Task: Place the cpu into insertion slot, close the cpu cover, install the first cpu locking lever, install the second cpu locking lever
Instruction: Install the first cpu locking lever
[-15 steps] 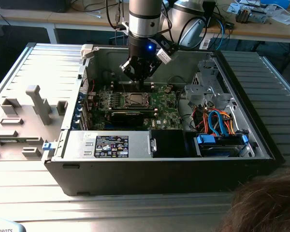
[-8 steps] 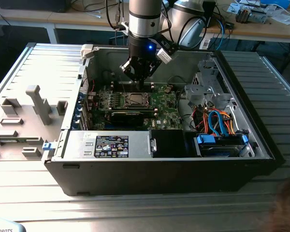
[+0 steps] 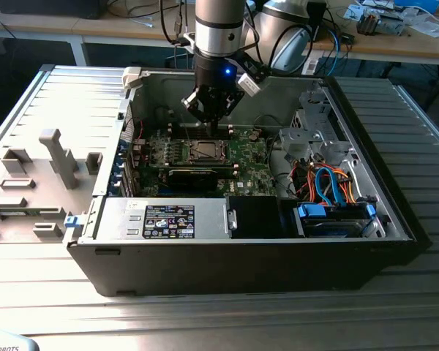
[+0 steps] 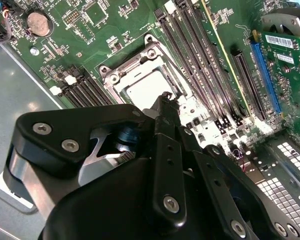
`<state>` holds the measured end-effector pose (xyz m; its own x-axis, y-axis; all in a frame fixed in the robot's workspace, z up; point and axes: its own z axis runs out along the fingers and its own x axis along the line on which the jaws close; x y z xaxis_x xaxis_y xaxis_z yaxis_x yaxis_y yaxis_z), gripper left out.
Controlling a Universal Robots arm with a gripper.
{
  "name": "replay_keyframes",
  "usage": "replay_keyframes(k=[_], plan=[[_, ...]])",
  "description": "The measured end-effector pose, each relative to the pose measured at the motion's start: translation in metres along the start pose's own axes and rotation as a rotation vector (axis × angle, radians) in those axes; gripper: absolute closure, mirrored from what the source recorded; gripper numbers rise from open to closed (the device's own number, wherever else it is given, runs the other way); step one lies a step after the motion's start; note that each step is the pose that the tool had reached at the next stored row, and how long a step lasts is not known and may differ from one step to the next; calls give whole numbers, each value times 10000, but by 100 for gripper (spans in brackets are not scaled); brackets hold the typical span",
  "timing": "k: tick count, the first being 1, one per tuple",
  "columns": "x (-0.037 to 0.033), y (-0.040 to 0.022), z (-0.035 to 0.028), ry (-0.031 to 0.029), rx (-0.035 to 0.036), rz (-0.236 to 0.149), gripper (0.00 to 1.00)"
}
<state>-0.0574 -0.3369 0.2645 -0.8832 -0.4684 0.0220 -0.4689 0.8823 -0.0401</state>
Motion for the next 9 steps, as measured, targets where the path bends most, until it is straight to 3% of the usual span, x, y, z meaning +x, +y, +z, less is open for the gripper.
replay_keyframes(k=[5,9], plan=[[0,0,3,30,-16,750,89],[0,0,6,73,-46,1846,89]])
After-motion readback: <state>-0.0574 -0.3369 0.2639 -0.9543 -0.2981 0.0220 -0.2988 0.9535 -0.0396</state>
